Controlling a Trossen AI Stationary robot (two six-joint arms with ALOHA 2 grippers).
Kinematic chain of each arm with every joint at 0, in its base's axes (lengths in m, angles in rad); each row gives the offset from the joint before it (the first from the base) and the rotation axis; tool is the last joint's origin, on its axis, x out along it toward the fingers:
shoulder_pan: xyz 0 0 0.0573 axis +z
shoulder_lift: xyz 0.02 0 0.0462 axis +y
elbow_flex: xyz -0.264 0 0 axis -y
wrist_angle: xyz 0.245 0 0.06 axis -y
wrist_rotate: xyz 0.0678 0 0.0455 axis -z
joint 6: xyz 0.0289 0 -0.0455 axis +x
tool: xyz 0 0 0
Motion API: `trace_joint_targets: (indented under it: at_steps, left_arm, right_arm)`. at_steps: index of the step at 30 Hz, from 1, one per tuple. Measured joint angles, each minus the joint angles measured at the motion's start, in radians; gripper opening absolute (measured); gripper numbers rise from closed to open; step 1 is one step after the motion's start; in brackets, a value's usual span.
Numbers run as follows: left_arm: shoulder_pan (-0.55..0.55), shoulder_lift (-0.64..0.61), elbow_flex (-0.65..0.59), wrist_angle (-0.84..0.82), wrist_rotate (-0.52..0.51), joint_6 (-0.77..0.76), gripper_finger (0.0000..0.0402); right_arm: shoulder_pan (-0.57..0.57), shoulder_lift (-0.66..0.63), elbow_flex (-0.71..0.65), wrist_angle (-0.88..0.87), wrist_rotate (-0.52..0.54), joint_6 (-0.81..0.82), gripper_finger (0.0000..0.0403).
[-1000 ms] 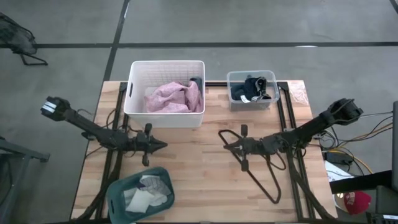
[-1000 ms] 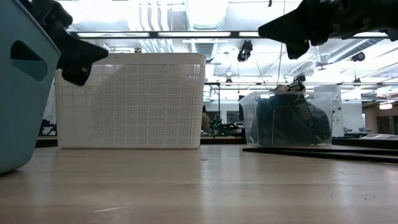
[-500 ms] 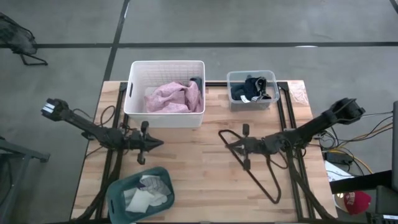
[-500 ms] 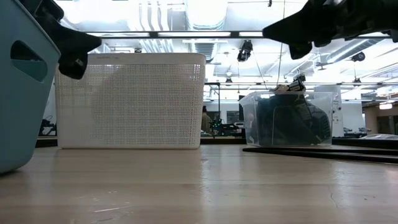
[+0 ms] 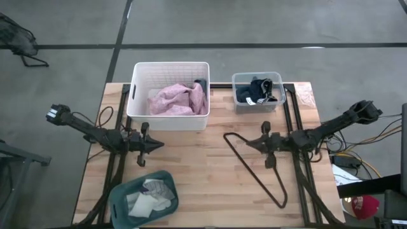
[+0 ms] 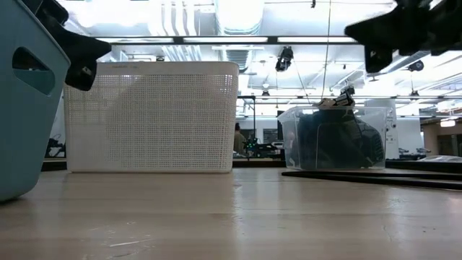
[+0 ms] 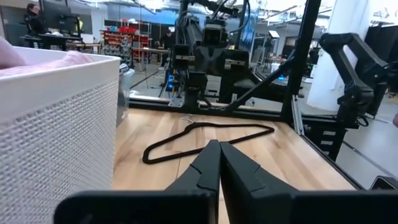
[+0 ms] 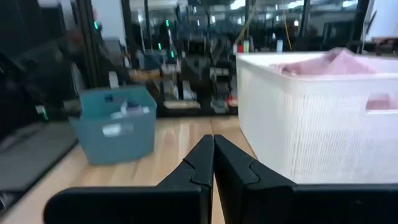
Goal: Pick & Place Cloths
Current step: Return to Home Position
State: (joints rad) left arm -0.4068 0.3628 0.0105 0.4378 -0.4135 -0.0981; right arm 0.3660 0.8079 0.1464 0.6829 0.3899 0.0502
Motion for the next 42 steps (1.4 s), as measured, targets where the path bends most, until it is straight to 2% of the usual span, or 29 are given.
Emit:
trace_joint_targets:
  at_steps: [6, 12, 18, 22, 28, 36, 42]
  left_arm:
    - [0.0, -0.091, 0.0, -0.088, -0.003, 0.015, 0.0012]
    - [0.0, -0.179, 0.0, -0.173, -0.004, 0.005, 0.0008]
    - [0.0, -0.272, 0.0, -0.284, -0.003, -0.025, 0.0014]
    - [0.0, -0.326, 0.0, -0.36, -0.002, -0.032, 0.0015]
    - [0.0, -0.363, 0.002, -0.38, 0.005, -0.002, 0.0013]
    - [0.0, -0.363, 0.002, -0.393, 0.005, 0.017, 0.0005]
    - [0.0, -0.35, 0.002, -0.394, -0.007, 0.019, 0.0025]
  right_arm:
    - [0.0, -0.156, -0.061, 0.001, -0.01, -0.013, 0.0008]
    - [0.0, -0.273, -0.136, -0.001, -0.074, -0.027, 0.0008]
    - [0.0, -0.338, -0.138, -0.128, -0.074, -0.026, 0.0008]
    - [0.0, -0.368, -0.138, -0.231, -0.069, -0.023, 0.0008]
    - [0.0, -0.39, -0.137, -0.343, -0.057, -0.01, 0.0008]
    - [0.0, -0.389, -0.137, -0.365, -0.048, -0.023, 0.0008]
    - [0.0, -0.388, -0.137, -0.366, -0.048, -0.025, 0.0008]
